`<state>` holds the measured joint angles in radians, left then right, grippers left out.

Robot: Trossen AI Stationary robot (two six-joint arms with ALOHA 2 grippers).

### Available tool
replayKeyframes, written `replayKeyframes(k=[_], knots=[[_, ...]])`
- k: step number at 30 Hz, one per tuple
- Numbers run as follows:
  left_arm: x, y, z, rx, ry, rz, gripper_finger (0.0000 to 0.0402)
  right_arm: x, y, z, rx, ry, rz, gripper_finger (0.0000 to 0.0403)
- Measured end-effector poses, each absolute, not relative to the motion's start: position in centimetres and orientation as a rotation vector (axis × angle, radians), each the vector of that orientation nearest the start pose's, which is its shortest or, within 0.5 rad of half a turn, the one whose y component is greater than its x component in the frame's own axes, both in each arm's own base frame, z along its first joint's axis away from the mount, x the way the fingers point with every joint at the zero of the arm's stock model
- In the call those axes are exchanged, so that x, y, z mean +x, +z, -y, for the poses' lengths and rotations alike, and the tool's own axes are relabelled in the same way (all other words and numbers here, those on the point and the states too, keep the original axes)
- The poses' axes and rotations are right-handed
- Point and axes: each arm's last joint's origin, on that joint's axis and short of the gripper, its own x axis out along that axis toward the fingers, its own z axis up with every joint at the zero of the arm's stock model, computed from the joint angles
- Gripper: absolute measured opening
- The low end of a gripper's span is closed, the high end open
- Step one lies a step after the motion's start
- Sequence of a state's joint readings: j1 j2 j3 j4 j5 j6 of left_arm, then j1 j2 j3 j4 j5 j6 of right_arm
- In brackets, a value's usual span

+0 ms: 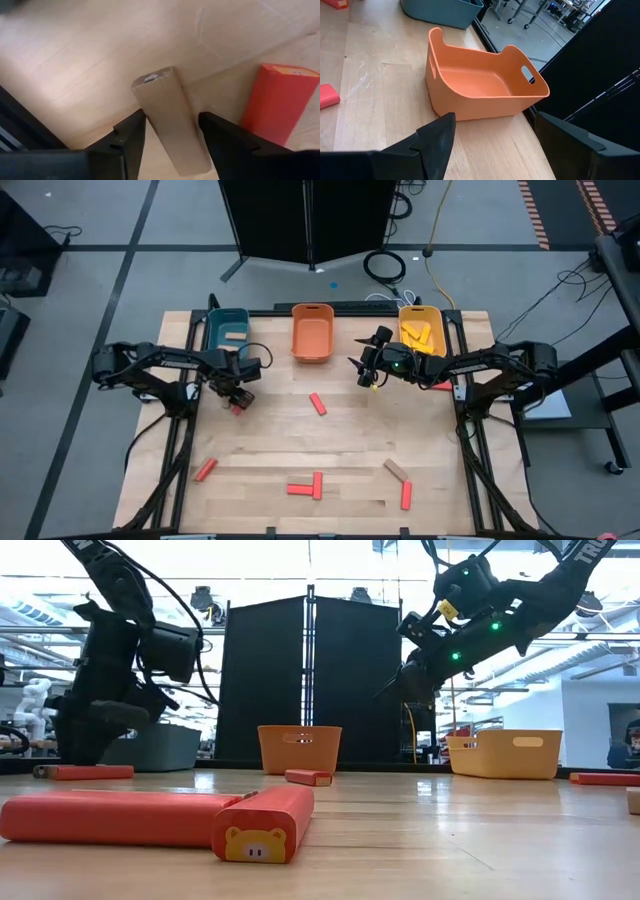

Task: Sort blocks
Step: Put the brown block into the blue bin

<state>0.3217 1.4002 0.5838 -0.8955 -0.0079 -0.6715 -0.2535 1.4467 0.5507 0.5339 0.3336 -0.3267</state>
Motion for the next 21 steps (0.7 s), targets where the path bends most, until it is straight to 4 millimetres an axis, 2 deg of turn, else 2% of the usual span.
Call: replayKeyframes(k=[12, 21], knots=[[16.51, 12.99, -5.50, -0.764, 0.802, -1.562, 0.0117, 26.50, 17.80, 7.84, -0.328, -0.516, -0.458, 0.0267], [17.41, 13.91, -5.90, -0.695, 0.786, -1.549, 0.0106, 26.50, 17.80, 7.84, -0.329, -0.516, -0.458, 0.0267]])
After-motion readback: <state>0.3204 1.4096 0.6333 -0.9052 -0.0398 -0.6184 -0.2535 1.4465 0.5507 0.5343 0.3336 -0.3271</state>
